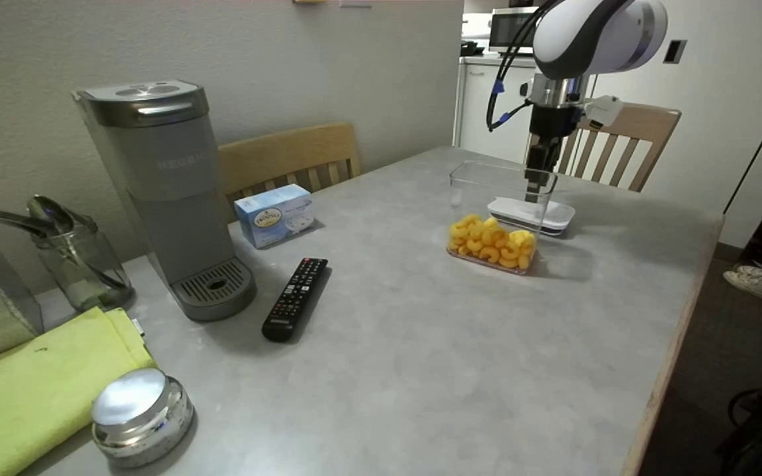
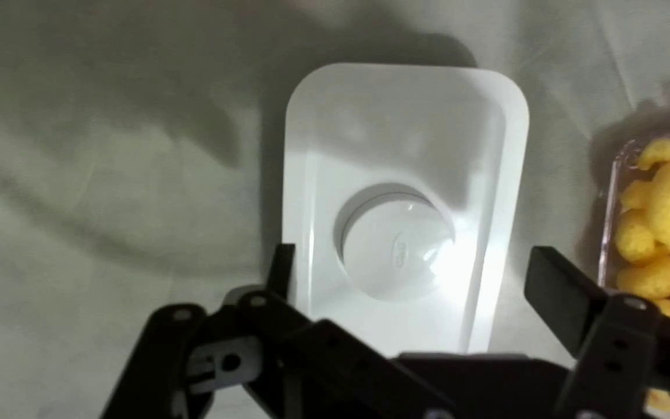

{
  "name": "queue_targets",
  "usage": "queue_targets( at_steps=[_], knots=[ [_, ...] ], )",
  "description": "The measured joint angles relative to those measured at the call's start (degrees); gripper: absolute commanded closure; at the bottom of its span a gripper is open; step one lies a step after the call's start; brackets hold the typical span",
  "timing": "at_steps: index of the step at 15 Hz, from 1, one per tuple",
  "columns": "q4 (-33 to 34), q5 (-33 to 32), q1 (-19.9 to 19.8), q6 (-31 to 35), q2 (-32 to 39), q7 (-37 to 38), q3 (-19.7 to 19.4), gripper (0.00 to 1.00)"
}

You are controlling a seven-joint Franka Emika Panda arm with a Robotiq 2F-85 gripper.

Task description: Use the lid to close the container

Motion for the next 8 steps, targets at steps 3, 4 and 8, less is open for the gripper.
queue_targets(
  at_steps=[3, 4, 8],
  knots=[
    [0.43, -0.18, 0.03, 0.03, 1.1, -0.59, 0.45, 0.0],
    [0.57, -0.29, 0.03, 0.07, 1.45, -0.73, 0.46, 0.0],
    [1.4, -0.75, 0.03, 0.13, 2.81, -0.88, 0.46, 0.0]
  ],
)
